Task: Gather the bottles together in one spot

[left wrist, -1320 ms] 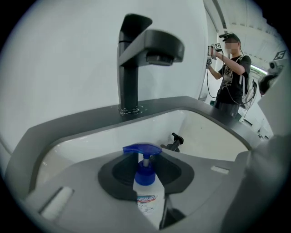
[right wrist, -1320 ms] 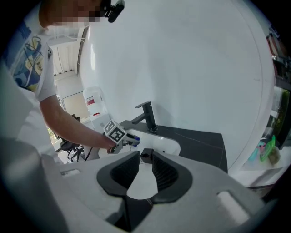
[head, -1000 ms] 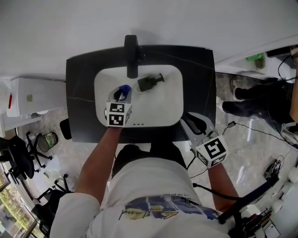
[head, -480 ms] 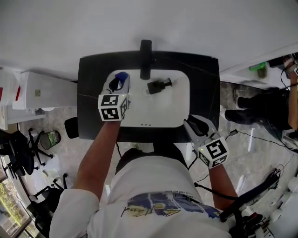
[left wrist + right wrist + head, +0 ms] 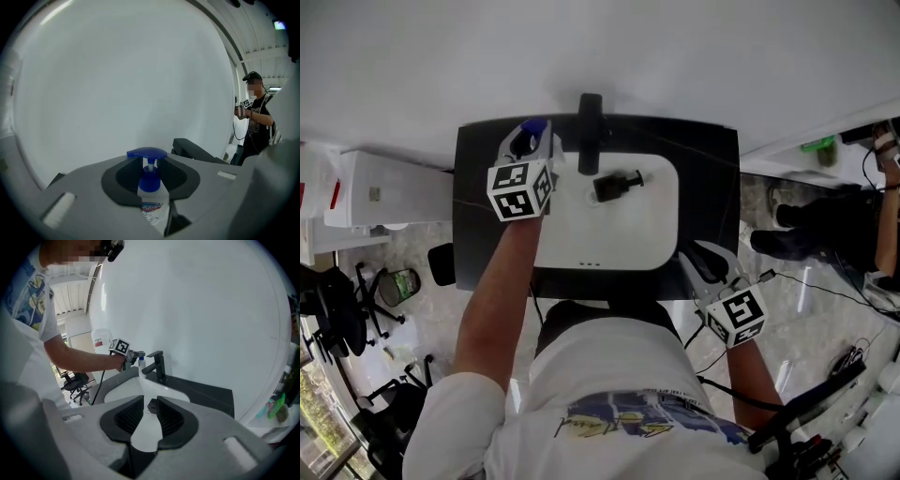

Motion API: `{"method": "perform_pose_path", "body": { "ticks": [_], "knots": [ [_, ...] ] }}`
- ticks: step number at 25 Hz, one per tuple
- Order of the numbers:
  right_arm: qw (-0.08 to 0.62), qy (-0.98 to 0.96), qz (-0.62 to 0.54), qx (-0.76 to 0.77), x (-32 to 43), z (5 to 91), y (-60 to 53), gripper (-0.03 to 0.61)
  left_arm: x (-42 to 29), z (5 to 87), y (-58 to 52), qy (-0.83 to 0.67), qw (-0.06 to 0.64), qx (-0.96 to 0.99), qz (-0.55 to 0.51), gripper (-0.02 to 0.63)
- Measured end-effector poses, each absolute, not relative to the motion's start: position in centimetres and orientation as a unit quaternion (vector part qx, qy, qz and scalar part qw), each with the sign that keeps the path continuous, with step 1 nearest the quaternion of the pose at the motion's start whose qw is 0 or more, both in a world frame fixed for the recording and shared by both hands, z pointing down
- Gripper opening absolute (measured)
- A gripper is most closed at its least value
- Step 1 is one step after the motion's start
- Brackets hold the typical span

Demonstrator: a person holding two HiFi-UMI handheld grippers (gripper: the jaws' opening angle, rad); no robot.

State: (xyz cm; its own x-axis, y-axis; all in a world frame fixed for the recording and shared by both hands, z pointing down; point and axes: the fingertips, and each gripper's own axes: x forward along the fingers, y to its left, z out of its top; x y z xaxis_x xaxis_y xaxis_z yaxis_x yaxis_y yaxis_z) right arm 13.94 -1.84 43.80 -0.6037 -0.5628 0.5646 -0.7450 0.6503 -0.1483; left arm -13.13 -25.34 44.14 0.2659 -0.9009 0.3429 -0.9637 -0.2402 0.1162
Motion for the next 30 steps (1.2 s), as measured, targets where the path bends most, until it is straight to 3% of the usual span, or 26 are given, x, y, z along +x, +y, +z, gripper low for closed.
{"method": "perform_pose_path", "body": {
  "ticks": [15, 30],
  "knots": [
    [0.26, -0.865, 0.194, 0.383, 17.5, 44.4, -3.9, 0.087, -13.6, 45.7, -31.0, -0.635, 0.142, 0.756, 0.074, 0.095],
    [0.264, -0.868, 0.199, 0.37, 16.1, 44.9, -3.6, 0.087, -13.3, 46.0, -29.8, -0.626, 0.11, 0.77, 0.053, 0.101]
  ]
}}
